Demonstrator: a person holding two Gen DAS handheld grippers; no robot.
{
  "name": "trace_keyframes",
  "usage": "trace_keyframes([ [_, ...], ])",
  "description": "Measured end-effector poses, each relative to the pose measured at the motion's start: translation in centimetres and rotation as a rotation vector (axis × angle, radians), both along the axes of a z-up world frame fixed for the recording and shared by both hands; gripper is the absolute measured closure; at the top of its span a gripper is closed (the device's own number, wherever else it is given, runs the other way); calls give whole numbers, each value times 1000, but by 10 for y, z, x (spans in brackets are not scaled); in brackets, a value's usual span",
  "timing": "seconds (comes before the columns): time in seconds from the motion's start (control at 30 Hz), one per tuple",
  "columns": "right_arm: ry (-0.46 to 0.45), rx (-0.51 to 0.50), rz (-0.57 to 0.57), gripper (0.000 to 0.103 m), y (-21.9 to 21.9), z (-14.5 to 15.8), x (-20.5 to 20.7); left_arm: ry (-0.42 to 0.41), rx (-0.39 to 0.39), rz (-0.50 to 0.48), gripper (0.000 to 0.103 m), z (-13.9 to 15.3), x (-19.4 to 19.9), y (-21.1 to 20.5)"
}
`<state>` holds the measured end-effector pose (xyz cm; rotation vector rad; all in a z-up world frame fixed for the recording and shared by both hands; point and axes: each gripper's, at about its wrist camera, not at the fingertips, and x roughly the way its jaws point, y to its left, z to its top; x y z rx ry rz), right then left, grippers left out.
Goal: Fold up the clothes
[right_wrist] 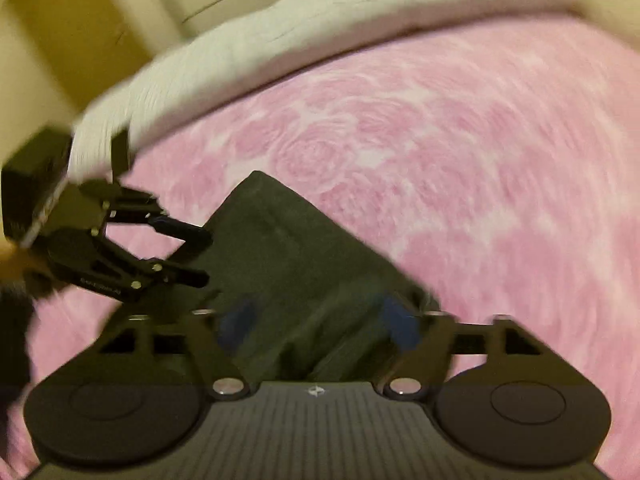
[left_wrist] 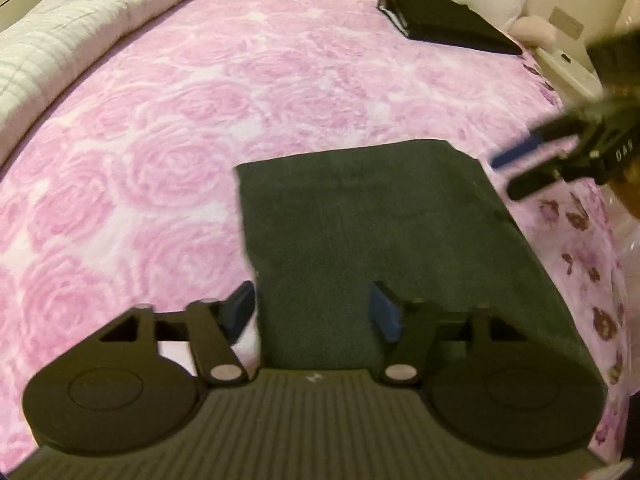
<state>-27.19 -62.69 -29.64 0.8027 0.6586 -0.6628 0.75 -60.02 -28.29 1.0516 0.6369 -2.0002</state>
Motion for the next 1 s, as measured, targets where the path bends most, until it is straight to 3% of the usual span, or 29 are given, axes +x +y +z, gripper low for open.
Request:
trace_keyframes([
  [0.1, -82, 139, -136, 26, 8, -27, -22, 0, 18, 41, 37, 2, 19, -1],
  [0.2, -181, 240, -242, 25, 8, -59, -32, 42, 119, 111, 37, -13, 42, -6],
  [0.37, -247, 267, -243, 22, -10, -90, -11, 60, 245, 137, 36, -45, 62, -3],
  [0.4, -229, 266, -242, 28, -14, -89, -7, 71, 260, 150, 36, -47, 63, -2],
  [0.43, -212, 276, -247, 33, -16, -88, -4, 83, 275, 164, 37, -48, 65, -2],
  [0.5, -203, 295, -248, 41, -19, -85, -5, 107, 305, 143, 56, -48, 59, 3],
  [0.73, -206, 312, -239, 55, -18, -65, -7, 100, 284, 154, 71, -41, 46, 19],
  [0.8, -206, 294, -222, 55, -13, -50, -7, 99, 263, 156, 81, -30, 41, 27],
  [1.0, -143, 187, -55, 57, -15, 27, -11, 216, 305, 175, 88, 3, -2, 85],
])
